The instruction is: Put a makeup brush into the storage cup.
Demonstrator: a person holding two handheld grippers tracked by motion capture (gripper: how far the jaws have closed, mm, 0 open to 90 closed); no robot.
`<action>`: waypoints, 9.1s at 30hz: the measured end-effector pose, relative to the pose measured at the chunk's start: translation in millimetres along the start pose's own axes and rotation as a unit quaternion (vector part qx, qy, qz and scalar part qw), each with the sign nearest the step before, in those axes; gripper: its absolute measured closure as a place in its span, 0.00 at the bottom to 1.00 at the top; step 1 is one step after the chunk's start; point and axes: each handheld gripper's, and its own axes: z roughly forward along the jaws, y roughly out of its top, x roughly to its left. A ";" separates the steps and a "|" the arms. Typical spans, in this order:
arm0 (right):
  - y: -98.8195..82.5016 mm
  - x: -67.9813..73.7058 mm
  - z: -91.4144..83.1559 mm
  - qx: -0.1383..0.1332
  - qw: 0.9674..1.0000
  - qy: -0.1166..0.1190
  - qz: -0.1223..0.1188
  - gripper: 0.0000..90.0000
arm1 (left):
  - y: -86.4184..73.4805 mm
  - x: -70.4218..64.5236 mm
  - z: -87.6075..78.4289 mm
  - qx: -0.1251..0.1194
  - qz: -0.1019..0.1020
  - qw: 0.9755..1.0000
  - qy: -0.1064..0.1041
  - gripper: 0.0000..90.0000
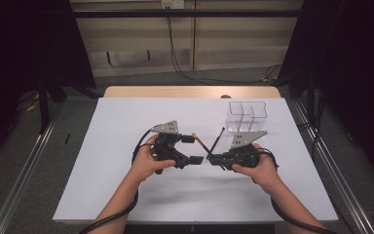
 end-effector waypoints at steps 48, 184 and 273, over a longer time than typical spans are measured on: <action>3.7 2.6 5.9 -0.044 0.998 -0.032 0.031 0.94 | 0.5 -1.3 6.8 -0.062 0.003 0.998 0.007 0.68; 46.3 8.1 -6.3 -0.168 0.983 -0.043 0.052 0.77 | 3.8 -13.0 6.8 -0.088 0.021 0.995 0.038 0.92; 50.5 7.9 -10.0 -0.176 0.983 -0.049 0.032 0.94 | -21.6 -22.5 -71.2 -0.081 0.054 0.990 0.098 0.01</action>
